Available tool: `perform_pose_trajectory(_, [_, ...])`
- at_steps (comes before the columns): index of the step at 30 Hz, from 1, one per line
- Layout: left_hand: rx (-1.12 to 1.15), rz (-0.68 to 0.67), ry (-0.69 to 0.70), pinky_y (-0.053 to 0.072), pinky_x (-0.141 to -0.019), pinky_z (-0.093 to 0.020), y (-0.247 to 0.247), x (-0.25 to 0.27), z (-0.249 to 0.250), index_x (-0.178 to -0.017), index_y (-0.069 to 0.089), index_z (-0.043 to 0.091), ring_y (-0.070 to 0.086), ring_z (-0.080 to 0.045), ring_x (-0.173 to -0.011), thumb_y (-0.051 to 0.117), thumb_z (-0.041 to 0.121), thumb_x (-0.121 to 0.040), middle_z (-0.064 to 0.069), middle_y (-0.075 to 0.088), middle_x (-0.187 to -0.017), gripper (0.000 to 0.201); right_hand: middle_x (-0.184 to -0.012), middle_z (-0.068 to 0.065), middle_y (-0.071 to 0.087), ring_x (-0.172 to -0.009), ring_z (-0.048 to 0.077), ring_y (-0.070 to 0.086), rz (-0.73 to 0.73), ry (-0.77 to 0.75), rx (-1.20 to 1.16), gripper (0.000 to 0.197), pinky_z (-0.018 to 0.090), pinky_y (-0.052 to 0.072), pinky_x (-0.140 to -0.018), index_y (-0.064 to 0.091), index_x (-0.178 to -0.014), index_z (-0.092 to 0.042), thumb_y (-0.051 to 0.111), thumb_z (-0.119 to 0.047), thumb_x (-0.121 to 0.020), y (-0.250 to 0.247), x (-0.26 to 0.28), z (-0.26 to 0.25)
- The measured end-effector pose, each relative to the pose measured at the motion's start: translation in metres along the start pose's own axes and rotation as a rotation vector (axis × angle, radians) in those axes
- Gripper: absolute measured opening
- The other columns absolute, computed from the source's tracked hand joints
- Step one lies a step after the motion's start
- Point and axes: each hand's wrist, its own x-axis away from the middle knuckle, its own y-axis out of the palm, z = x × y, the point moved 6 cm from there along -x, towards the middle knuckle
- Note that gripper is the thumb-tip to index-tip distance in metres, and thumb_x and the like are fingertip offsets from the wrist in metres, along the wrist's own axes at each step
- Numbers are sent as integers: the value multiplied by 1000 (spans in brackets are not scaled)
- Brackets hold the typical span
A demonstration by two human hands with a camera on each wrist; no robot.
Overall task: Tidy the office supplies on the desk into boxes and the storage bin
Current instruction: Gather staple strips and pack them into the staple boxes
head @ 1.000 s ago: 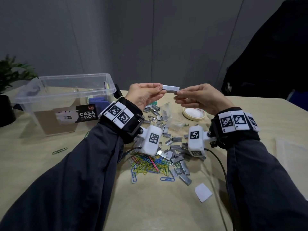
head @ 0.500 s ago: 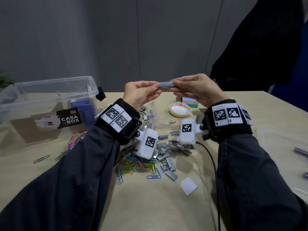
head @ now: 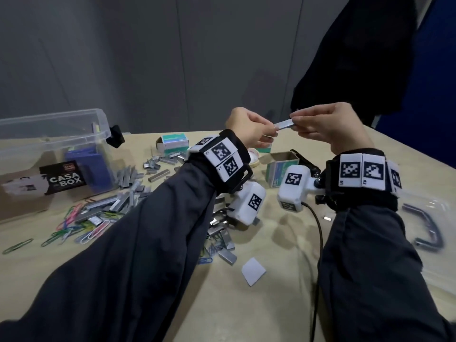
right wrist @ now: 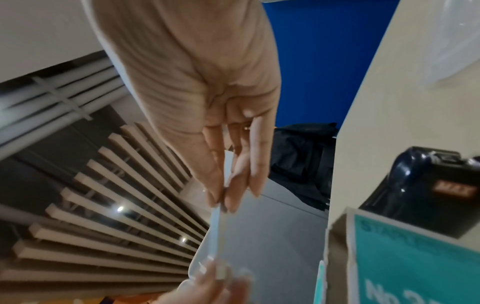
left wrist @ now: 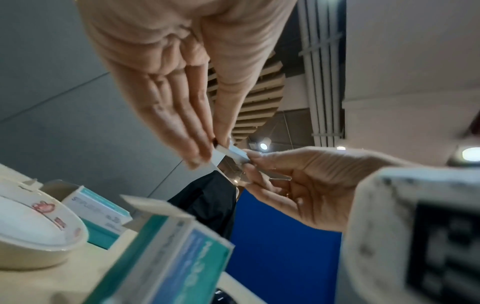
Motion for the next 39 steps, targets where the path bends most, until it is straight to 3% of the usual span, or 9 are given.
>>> perform_pose_trajectory(3, [-262,-60,7,61,-66,-30,6,-4,-8,-80,73,6,70,-18,-84,86,15,-70,-11,72,-88,19,-86,9,74,-72,11,72,49,73,89,3,22,57,-64,73,-85,-8,75,-7,-83,-6,-3,9])
perform_pose_trajectory(7, [-435,-202,-43,61,-72,-34,14,-5,-17,-97,70,2,64,-17,-90,92,18,-60,-7,68,-99,45,-76,8,75,-67,14,74,151,152,306,16,32,60,-74,73,-84,-5,83,-10,-73,-13,-14,24])
perform_pose_trajectory(12, [-586,-310,-43,61,-76,-37,20,-4,-18,-98,73,3,63,-16,-74,87,9,-68,-7,67,-86,34,-74,14,74,-70,25,75,82,209,403,23,39,60,-78,75,-77,-1,88,-10,-61,1,-23,37])
perform_pose_trajectory(18, [-625,-287,3,61,-74,-41,22,-4,-16,-95,74,3,66,-20,-73,88,9,-67,-15,73,-91,32,-83,16,72,-77,30,73,68,191,536,23,40,61,-76,76,-69,-7,93,-13,-54,18,-29,42])
perform_pose_trajectory(22, [-645,-277,11,61,-73,-40,22,-4,-15,-96,74,3,64,-17,-69,87,9,-68,-14,73,-91,32,-80,13,72,-81,30,73,58,204,643,32,41,61,-75,75,-79,-7,93,-17,-54,20,-24,45])
perform_pose_trajectory(26, [-658,-278,13,61,-73,-38,22,-4,-15,-96,74,4,64,-17,-70,86,10,-69,-14,73,-92,30,-98,7,70,-95,27,65,145,159,831,40,35,54,-79,73,-95,-16,92,-31,-63,15,-18,36])
perform_pose_trajectory(28, [-666,-282,17,61,-73,-38,23,-4,-15,-97,74,3,64,-17,-70,86,9,-70,-13,73,-93,30,-104,7,69,-101,28,63,186,125,877,39,34,48,-76,72,-100,-18,90,-30,-67,15,-17,32])
perform_pose_trajectory(36, [-671,-297,14,60,-76,-38,23,-4,-16,-98,73,4,67,-17,-75,86,13,-70,-14,74,-93,32,-102,5,70,-100,28,64,187,141,896,39,34,50,-76,74,-96,-18,91,-29,-63,16,-17,40])
perform_pose_trajectory(39, [-655,-305,11,61,-75,-36,23,-4,-16,-98,73,5,66,-16,-74,87,14,-70,-13,73,-93,32,-107,7,68,-104,31,62,182,137,912,40,34,47,-75,72,-102,-16,88,-23,-67,15,-19,44])
